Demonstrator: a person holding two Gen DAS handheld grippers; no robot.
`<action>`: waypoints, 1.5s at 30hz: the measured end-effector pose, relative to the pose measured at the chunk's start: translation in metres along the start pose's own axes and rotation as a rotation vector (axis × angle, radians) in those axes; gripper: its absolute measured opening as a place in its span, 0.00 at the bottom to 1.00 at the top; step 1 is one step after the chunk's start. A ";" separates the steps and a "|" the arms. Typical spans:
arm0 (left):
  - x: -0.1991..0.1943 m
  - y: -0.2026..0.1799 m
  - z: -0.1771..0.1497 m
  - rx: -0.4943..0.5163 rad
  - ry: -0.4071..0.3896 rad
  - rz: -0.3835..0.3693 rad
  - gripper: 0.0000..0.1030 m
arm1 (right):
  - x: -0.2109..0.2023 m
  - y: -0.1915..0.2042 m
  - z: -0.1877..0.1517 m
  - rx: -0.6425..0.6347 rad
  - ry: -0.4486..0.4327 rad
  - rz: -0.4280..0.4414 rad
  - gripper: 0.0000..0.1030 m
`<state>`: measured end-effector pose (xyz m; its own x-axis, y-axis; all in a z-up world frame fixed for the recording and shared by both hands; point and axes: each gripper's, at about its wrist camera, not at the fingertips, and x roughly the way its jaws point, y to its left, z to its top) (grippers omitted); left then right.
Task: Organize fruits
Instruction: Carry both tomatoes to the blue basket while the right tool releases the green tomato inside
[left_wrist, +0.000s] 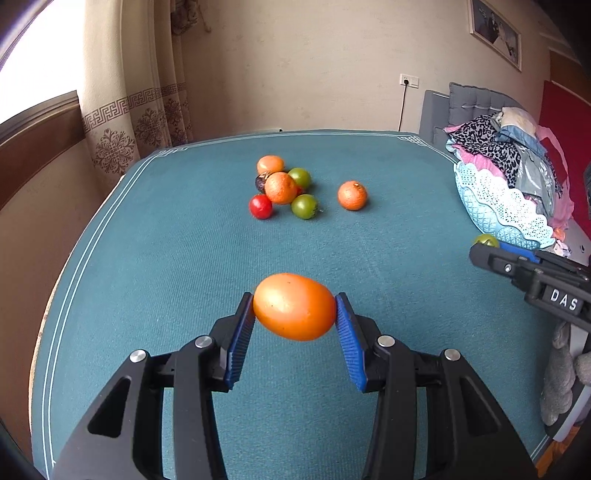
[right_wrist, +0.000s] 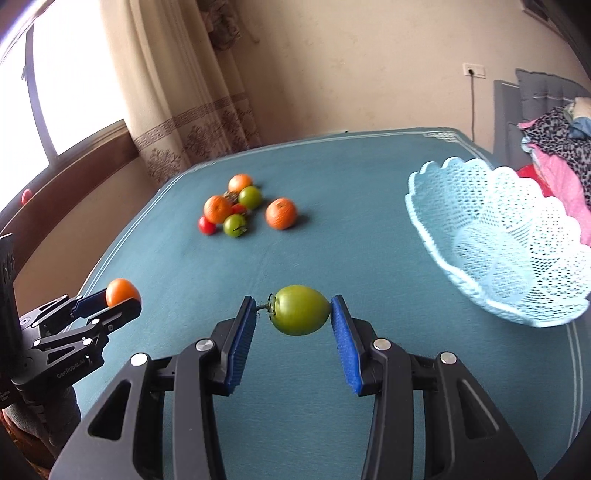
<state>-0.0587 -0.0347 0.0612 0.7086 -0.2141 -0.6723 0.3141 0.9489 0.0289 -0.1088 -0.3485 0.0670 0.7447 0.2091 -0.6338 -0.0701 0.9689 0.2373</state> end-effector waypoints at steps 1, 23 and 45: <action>0.000 -0.003 0.001 0.005 -0.001 0.000 0.44 | -0.004 -0.006 0.001 0.009 -0.010 -0.009 0.41; -0.003 -0.081 0.041 0.126 -0.060 -0.066 0.44 | -0.032 -0.127 0.015 0.191 -0.084 -0.242 0.41; 0.019 -0.154 0.087 0.201 -0.064 -0.180 0.44 | -0.055 -0.142 0.011 0.222 -0.178 -0.305 0.52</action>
<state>-0.0386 -0.2051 0.1080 0.6666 -0.3955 -0.6319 0.5534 0.8305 0.0640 -0.1331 -0.4990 0.0763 0.8135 -0.1276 -0.5673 0.3015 0.9269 0.2237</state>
